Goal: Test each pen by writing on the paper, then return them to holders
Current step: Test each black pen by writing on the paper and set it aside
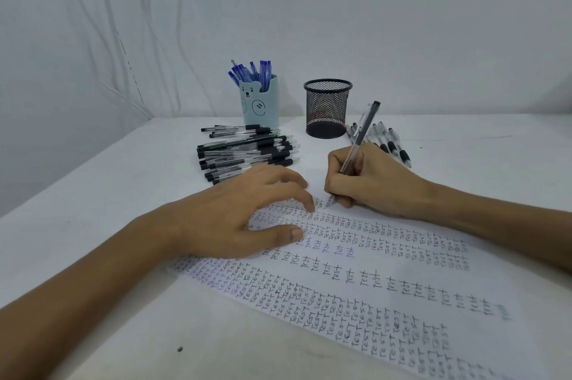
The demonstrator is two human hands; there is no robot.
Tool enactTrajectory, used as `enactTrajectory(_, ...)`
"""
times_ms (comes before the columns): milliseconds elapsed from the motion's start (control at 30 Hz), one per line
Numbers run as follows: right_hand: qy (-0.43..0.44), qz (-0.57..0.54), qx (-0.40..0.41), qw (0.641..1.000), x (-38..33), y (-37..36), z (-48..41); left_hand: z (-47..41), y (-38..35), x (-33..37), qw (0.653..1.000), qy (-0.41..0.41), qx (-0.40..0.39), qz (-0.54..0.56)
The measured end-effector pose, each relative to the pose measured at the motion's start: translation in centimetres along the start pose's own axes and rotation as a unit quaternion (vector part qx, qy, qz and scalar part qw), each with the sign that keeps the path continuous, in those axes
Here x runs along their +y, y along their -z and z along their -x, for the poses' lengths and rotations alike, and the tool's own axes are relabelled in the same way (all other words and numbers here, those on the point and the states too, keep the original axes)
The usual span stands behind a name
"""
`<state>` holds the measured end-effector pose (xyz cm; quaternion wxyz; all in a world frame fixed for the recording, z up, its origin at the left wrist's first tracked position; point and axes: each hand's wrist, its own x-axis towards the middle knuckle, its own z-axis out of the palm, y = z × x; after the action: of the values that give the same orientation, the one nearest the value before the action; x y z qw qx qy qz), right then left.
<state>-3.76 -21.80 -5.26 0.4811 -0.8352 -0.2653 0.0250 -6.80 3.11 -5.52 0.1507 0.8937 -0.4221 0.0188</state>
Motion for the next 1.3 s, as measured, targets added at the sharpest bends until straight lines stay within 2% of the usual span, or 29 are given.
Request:
enactTrajectory(700, -0.010, 0.007, 0.023, 1.000, -0.2, 0.0, 0.1, 0.0, 0.1, 0.0, 1.000, 0.004, 0.002, 0.008)
enactTrajectory(1033, -0.019, 0.045, 0.039, 0.998, 0.1, 0.0, -0.2, 0.0, 0.0, 0.0, 1.000, 0.003, 0.007, 0.005)
enactTrajectory(1100, -0.052, -0.043, 0.060, 0.996, 0.2, 0.1, -0.4, 0.1, 0.1, 0.0, 1.000, 0.006, 0.005, 0.001)
enactTrajectory(1200, -0.115, -0.201, 0.084, 0.969, 0.2, 0.4, -0.9, 0.1, 0.1, -0.2, 0.999, 0.012, 0.034, -0.028)
enactTrajectory(1300, -0.107, -0.237, 0.071, 0.963, 0.6, 0.6, -1.1, -0.1, 0.1, -1.1, 0.989, 0.015, 0.095, -0.108)
